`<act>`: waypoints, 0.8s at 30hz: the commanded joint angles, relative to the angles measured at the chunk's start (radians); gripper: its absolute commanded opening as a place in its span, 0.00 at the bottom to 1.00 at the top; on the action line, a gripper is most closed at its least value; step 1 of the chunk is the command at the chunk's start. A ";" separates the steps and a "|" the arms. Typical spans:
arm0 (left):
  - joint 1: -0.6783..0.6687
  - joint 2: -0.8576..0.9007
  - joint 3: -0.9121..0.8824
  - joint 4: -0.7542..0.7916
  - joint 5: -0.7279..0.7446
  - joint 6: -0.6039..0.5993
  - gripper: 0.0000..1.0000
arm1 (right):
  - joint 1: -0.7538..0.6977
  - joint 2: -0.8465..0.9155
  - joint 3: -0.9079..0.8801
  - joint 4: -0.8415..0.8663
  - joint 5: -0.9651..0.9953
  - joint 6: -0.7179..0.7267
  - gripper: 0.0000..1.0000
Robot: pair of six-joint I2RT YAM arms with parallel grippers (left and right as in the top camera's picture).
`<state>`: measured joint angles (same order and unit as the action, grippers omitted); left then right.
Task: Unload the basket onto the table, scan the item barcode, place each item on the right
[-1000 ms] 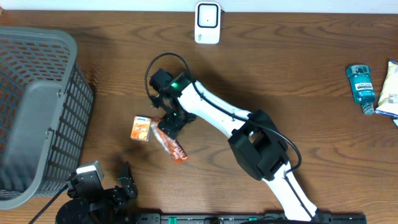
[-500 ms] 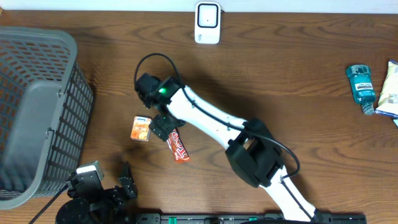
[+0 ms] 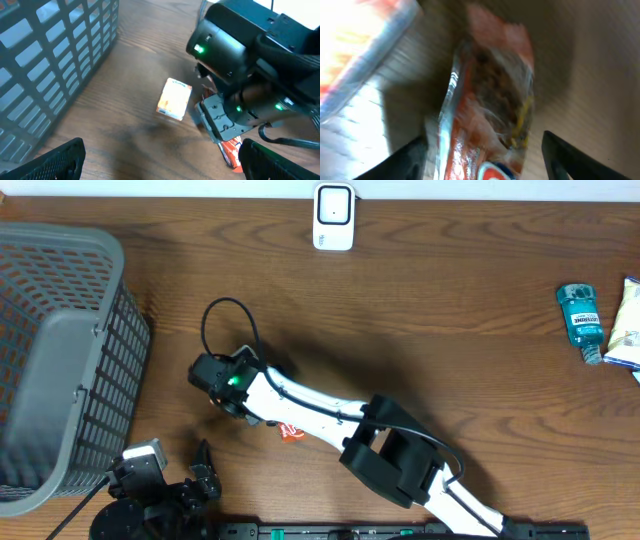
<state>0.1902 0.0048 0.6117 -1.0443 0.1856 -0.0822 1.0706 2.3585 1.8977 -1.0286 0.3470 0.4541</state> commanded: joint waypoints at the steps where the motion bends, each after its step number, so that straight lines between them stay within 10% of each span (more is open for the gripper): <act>1: 0.005 -0.001 -0.002 0.001 0.009 -0.006 0.98 | -0.006 0.000 -0.100 -0.011 -0.002 0.151 0.57; 5: 0.005 -0.001 -0.002 0.001 0.009 -0.006 0.98 | -0.010 0.000 -0.205 -0.011 -0.111 0.159 0.44; 8: 0.005 -0.001 -0.002 0.001 0.009 -0.006 0.98 | -0.011 0.000 -0.243 -0.021 -0.139 0.157 0.01; 14: 0.005 -0.001 -0.002 0.001 0.009 -0.006 0.98 | -0.088 -0.001 -0.151 -0.108 -0.354 -0.012 0.01; 24: 0.005 -0.001 -0.002 0.001 0.009 -0.006 0.98 | -0.374 -0.003 -0.032 -0.351 -1.276 -0.883 0.01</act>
<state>0.1902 0.0048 0.6117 -1.0443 0.1856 -0.0822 0.7605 2.3383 1.8515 -1.3449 -0.5243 -0.0437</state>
